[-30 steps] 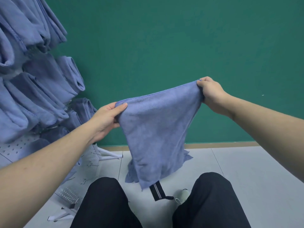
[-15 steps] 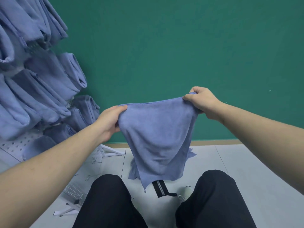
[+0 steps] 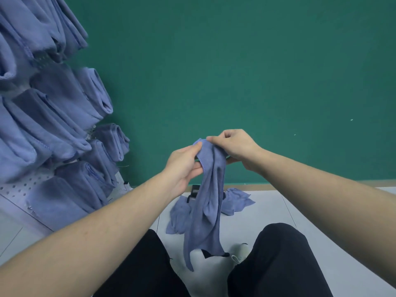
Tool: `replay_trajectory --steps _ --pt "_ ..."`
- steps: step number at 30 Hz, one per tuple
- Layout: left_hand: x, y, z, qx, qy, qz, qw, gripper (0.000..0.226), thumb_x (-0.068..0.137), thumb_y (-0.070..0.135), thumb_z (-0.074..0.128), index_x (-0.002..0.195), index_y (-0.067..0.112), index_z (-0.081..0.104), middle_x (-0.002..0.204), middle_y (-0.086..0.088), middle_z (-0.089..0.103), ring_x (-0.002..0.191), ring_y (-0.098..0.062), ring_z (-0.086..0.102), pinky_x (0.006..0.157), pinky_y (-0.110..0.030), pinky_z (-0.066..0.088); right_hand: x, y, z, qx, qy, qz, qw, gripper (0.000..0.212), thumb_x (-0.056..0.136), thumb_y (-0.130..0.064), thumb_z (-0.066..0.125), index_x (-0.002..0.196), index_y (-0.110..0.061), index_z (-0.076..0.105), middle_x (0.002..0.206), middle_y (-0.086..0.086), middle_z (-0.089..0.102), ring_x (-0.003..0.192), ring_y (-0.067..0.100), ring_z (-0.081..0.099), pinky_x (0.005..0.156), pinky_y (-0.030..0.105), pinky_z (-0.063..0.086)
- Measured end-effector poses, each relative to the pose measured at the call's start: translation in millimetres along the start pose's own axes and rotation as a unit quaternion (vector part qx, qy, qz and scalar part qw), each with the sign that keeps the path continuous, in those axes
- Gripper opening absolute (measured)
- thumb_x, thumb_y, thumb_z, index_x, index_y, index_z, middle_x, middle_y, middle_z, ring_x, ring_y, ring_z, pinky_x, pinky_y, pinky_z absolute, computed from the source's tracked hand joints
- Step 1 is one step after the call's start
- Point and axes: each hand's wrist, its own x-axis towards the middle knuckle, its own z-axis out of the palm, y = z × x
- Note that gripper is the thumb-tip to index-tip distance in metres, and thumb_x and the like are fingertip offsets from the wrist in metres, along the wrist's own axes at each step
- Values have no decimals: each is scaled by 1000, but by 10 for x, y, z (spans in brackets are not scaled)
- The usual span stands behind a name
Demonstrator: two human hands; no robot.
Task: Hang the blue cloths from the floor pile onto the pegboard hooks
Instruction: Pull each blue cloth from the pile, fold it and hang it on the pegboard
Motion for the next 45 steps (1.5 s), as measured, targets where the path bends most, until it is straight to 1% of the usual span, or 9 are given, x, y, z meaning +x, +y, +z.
replay_trajectory --steps 6,12,18,23,29,33,36,40,45 --pt "-49 18 62 -4 -29 12 999 23 104 16 44 101 12 67 92 -5 79 87 -18 76 83 -32 58 -29 34 -57 54 -34 22 998 20 92 -30 71 83 -14 62 75 3 70 61 11 64 58 25 57" --pt "-33 -26 76 51 -29 41 997 27 106 22 47 121 13 68 105 -5 77 95 -19 75 88 -31 58 -69 37 -61 134 -60 40 988 4 93 -11 68 90 -8 67 81 12 74 65 18 71 63 27 60" --pt "-52 -58 140 101 -25 79 991 26 103 21 52 118 16 73 104 -1 78 98 -17 74 86 -26 59 -57 -16 -36 154 -31 62 986 17 92 -10 65 83 -15 52 78 14 73 65 24 70 70 33 63" --pt "-19 -73 162 136 -20 102 985 26 101 21 54 117 20 75 105 6 77 101 -14 73 98 -35 55 -69 -50 -36 222 -67 91 969 11 94 -13 65 98 -3 70 81 11 74 66 19 71 69 27 63" --pt "-31 -96 164 163 -27 125 978 24 100 25 55 112 27 76 104 9 77 103 -11 72 102 -37 52 -94 -47 -59 271 -79 106 953 15 95 -14 67 83 -7 74 81 8 75 70 17 72 76 28 62" --pt "-62 -53 170 123 -42 151 980 20 99 21 61 114 26 74 107 7 77 104 -10 71 93 -27 56 -121 -107 -97 301 -84 89 946 16 98 -14 58 96 -4 70 86 10 76 73 20 73 70 31 63" --pt "-42 -39 131 132 -33 173 976 20 98 16 62 109 27 76 106 8 77 102 -6 70 96 -30 55 -157 -159 -141 274 -118 86 951 24 97 -11 48 109 -6 68 97 12 77 82 23 74 72 31 62" --pt "19 -61 71 181 4 163 970 25 95 34 55 94 20 76 96 -2 75 86 -14 64 99 -54 52 -190 -142 -196 175 -104 38 978 18 97 -12 54 111 -15 65 100 7 73 85 21 72 80 34 62" --pt "39 -40 69 209 -10 146 967 32 89 44 47 99 24 70 106 -5 74 100 -25 68 102 -54 49 -103 39 -306 -71 -29 -151 986 29 91 -13 68 117 -25 62 118 -12 65 106 1 59 83 7 44"
